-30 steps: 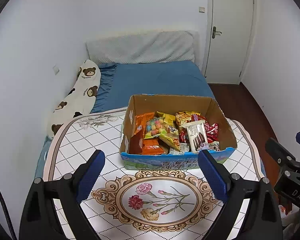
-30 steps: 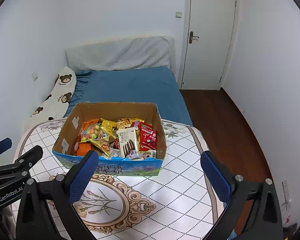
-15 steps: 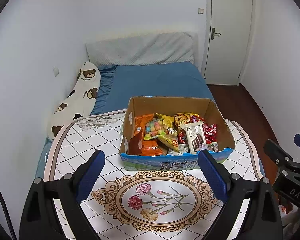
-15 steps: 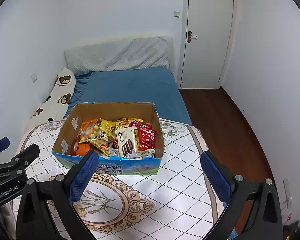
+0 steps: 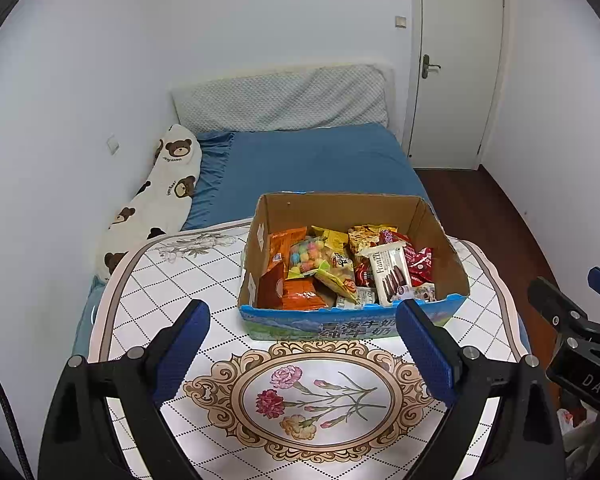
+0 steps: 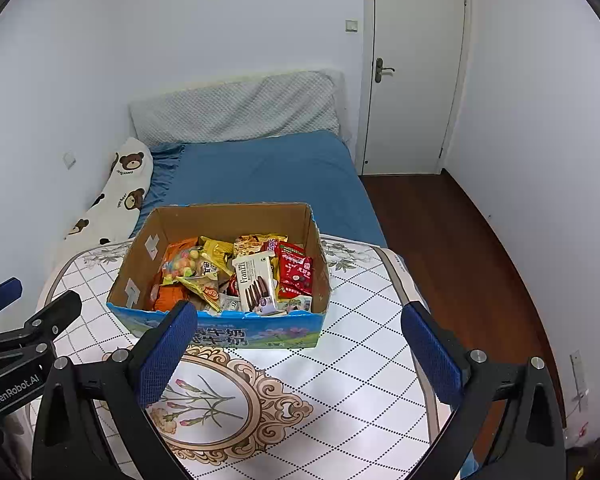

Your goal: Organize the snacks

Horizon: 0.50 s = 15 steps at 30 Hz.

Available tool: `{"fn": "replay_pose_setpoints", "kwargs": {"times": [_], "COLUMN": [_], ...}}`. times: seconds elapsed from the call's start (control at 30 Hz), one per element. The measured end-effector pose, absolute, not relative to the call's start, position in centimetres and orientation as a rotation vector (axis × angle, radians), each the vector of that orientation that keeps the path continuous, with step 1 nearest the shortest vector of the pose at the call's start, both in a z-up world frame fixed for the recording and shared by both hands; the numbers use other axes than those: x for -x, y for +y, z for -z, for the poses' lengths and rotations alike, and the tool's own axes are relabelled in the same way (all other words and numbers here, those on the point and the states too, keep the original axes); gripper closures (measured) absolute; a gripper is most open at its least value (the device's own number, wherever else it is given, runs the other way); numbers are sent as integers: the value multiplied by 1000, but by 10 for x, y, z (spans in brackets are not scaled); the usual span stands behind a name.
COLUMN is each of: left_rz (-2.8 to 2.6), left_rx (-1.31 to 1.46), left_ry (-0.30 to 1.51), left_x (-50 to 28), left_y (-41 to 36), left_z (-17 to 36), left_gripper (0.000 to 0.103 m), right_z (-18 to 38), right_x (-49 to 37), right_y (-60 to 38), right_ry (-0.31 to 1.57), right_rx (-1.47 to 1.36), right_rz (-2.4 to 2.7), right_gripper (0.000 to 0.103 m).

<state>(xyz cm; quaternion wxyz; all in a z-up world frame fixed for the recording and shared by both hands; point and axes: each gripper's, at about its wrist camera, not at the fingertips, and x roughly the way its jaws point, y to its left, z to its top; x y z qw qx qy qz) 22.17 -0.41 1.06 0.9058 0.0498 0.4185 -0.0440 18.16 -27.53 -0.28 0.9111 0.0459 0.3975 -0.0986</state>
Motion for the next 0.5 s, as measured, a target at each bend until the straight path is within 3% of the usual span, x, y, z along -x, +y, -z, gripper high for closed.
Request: {"fn": "replay_pose_setpoints", "kwargs": {"times": [0.5], "left_rz": [96], "left_rx": [-102], "left_ry": [853], "left_x": [-220], "left_y": [-2], "left_z": [-10], "left_gripper": [8], "right_z": [1], "right_x": [-180], "right_y": [-274], "right_ry": [822], "right_rx": [-95], "right_rz": [206], "right_gripper": [0]}}
